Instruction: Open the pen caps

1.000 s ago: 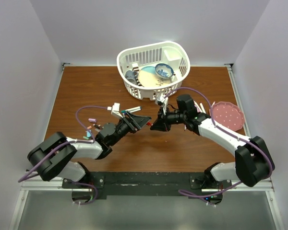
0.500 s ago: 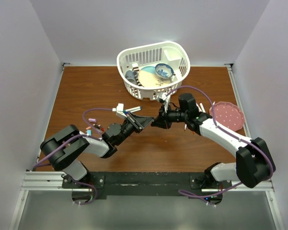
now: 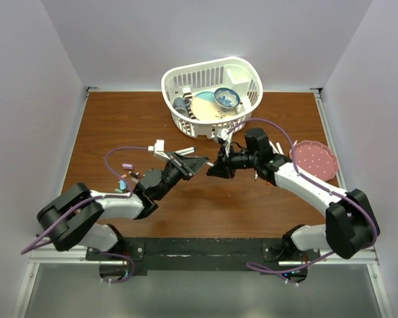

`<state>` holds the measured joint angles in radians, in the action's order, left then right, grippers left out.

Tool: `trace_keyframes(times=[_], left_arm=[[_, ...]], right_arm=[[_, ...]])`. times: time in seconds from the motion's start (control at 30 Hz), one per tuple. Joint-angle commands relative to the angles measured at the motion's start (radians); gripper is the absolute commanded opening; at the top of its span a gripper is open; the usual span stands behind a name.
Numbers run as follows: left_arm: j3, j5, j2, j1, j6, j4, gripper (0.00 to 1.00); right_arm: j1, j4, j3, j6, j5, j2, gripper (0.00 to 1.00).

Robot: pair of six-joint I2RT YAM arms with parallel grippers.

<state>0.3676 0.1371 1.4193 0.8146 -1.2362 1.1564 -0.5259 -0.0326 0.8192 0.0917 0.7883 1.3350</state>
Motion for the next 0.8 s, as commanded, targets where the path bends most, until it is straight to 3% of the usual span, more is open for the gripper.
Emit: trace_keyframes(times=[0.0,0.1,0.27,0.57,0.77], left_arm=[[-0.045,0.115,-0.192,-0.261,0.106,-0.105,0.0],[-0.016,-0.008,-0.307,-0.485,0.164,-0.259,0.0],[0.042,-0.123,-0.413,-0.662,0.236,-0.448,0.0],[-0.067,-0.099,-0.485,-0.787,0.061,-0.425,0.0],[-0.027,-0.241,-0.444,-0.81,0.064,-0.403,0.0]], right_arm=[[0.007,-0.082,0.031,0.031,0.018,-0.002,0.0],[0.009,-0.098,0.04,0.043,0.035,0.013,0.0],[0.007,-0.112,0.041,0.065,0.034,0.007,0.0],[0.006,-0.113,0.037,0.075,0.04,0.012,0.0],[0.004,-0.135,0.043,0.12,0.042,0.006,0.0]])
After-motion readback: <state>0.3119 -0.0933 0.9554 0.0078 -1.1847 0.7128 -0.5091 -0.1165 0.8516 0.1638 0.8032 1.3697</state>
